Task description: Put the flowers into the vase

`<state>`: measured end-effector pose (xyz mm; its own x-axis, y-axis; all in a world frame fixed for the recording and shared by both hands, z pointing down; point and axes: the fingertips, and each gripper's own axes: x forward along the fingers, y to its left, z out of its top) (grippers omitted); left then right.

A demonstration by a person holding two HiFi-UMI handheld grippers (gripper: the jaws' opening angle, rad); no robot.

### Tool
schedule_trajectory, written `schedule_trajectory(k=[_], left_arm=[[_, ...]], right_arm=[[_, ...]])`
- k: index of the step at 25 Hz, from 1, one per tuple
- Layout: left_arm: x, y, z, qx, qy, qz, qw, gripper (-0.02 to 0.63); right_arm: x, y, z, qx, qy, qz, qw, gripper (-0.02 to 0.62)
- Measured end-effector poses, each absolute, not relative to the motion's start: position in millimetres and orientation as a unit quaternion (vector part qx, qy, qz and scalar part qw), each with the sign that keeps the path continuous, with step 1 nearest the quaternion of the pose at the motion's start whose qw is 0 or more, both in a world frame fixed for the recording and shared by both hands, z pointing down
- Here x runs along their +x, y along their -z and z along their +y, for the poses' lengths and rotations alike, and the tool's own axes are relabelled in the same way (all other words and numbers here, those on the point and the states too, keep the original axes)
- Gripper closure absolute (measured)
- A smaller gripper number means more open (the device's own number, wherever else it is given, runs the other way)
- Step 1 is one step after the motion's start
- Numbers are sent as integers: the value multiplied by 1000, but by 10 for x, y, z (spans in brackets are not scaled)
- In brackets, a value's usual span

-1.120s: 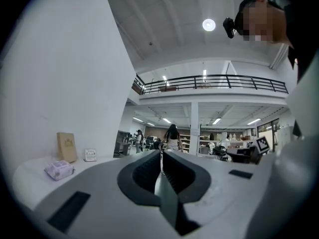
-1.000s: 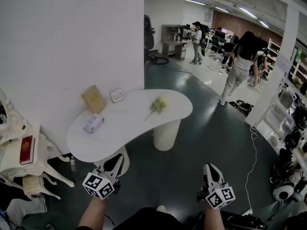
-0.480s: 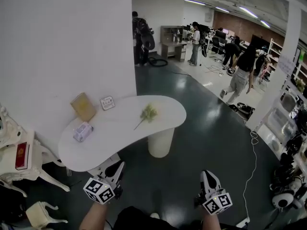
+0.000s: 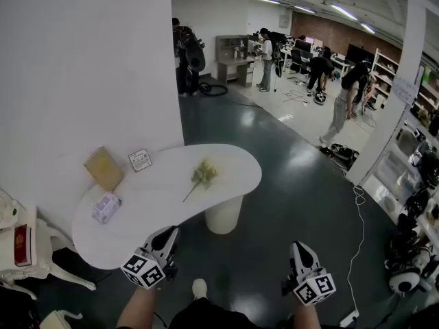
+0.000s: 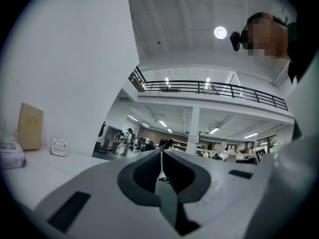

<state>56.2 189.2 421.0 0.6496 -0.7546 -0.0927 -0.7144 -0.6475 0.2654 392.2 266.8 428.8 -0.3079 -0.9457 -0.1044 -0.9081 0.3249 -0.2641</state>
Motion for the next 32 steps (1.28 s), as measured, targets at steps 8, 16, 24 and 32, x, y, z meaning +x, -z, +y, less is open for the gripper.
schedule_trajectory(k=[8,16,24,32], left_arm=[[312,-4158,917,913,104,-385,88,584],[-38,-4423,137,906,49,-413,83,584],[-114,-4578,-318,906,46,-409,92,584],[35,-4776,-753,902,24,-416,108,584]], right_arm=[[3548,-4194,1736,-580,67,804,111,571],[3169,-4313,967,-576,82,806,111,571],[2935,-4342,620,-578,75,806,102,571],[2973,-4451,234,-579,88,805,100,571]])
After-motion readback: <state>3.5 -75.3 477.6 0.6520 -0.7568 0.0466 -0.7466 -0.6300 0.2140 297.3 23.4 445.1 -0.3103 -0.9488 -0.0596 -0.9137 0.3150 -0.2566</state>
